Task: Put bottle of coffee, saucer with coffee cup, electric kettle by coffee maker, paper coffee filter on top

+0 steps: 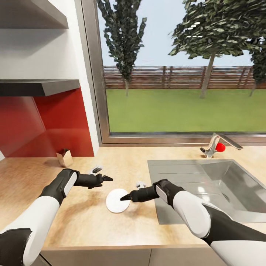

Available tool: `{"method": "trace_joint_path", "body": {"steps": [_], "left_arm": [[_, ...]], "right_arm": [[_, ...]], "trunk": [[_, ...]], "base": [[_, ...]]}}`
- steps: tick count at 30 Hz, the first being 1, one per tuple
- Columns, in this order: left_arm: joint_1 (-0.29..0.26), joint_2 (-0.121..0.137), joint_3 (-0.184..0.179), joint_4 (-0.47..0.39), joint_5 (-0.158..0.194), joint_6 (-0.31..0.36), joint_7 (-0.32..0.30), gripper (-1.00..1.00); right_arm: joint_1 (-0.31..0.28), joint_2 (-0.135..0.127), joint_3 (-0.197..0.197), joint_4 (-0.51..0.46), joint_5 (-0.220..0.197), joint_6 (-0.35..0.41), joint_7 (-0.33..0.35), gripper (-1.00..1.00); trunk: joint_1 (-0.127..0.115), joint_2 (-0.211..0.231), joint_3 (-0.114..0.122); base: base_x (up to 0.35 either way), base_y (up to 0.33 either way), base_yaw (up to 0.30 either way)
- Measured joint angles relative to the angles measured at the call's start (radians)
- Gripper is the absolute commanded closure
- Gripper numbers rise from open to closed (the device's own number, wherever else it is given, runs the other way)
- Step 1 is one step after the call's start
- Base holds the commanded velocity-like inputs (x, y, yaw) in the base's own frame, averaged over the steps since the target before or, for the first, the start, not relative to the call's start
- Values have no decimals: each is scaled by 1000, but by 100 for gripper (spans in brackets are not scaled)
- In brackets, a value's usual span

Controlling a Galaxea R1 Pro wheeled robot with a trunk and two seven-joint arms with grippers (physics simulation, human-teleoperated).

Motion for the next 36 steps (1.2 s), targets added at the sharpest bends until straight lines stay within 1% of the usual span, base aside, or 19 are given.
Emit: {"method": "trace_joint_path", "body": {"steps": [15,21,28,33,35,36], "left_arm": [[0,-2,0,4,-1,0,1,-100],[27,-1,0,13,-1,0,1,-100],[35,-1,0,15,-2,1,1,-100],[41,-1,0,15,-1,1,1,-100],[48,-1,0,14,4,1,1,-100],[53,-1,0,14,26,2,1,-100]], "right_arm": [[14,0,0,0,0,-2,16,-100],[28,0,0,0,0,-2,17,-100],[42,0,-20,-1,-8,-6,21,-100],[46,0,-24,-1,-10,-6,22,-100],[48,0,-27,-1,-11,-6,23,-100],[49,0,-28,-1,-11,-8,23,-100]], "trunk": [[0,0,0],[0,0,0],[0,0,0],[0,0,0],[0,0,0],[0,0,0]], "base": [[87,0,0],[7,0,0],[0,0,0],[0,0,0],[0,0,0],[0,0,0]]}}
